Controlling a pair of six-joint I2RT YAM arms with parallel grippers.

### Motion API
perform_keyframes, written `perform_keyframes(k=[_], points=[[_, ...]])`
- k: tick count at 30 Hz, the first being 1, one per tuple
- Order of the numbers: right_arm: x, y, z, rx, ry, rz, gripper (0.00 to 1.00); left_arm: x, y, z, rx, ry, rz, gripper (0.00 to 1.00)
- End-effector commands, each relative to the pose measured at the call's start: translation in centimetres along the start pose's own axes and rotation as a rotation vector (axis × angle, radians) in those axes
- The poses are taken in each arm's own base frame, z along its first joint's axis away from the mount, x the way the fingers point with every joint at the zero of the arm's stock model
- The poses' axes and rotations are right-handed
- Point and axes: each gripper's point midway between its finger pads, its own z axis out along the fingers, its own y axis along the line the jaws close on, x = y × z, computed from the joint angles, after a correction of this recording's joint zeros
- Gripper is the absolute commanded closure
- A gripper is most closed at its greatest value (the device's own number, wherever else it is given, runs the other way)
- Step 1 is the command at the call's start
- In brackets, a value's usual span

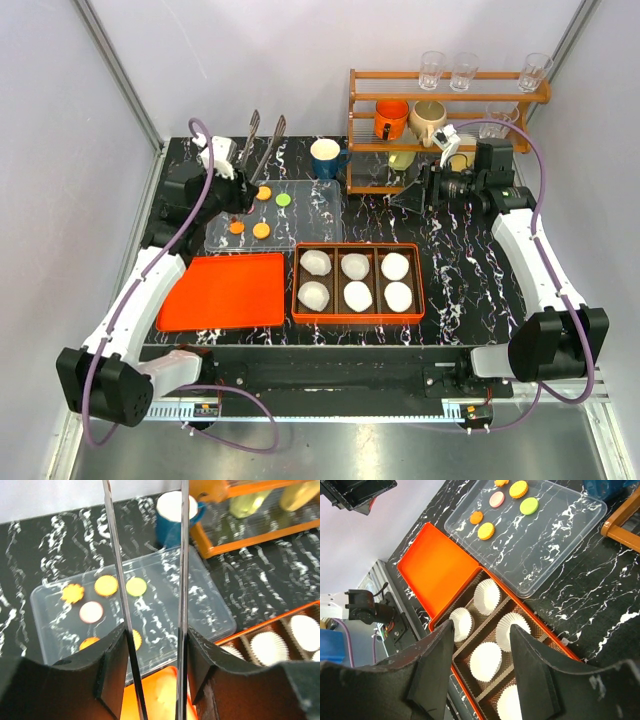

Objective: Pack the cookies

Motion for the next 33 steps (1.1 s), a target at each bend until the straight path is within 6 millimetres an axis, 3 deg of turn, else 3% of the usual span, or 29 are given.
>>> perform_keyframes(k=[1,11,19,28,33], points=[[-0.2,-0.9,-0.3,0.050,-0.008,-0.049,0.43,1.8,3.6,-0.5,-0.123,0.054,0.045,0.52],[1.0,-3.7,0.0,0.155,0.021,-0.055,0.42,7.8,8.7,0.9,-0.227,0.234,0.047,0.50],[1.3,-3.8,0.2,0.146,0.031,-0.046,0.43,11.7,11.9,1.3,-0.276,0.364,0.044,0.50],[1.5,-3.5,0.1,0.131,0.035,-0.045,0.42,14.5,13.7,2.6,-0.311,0.452,0.044,0.50],[1.6,-3.4,0.2,0.124,0.038,-0.044,0.43,14.6,14.5,3.2,-0.327,0.456,0.039,0.50]])
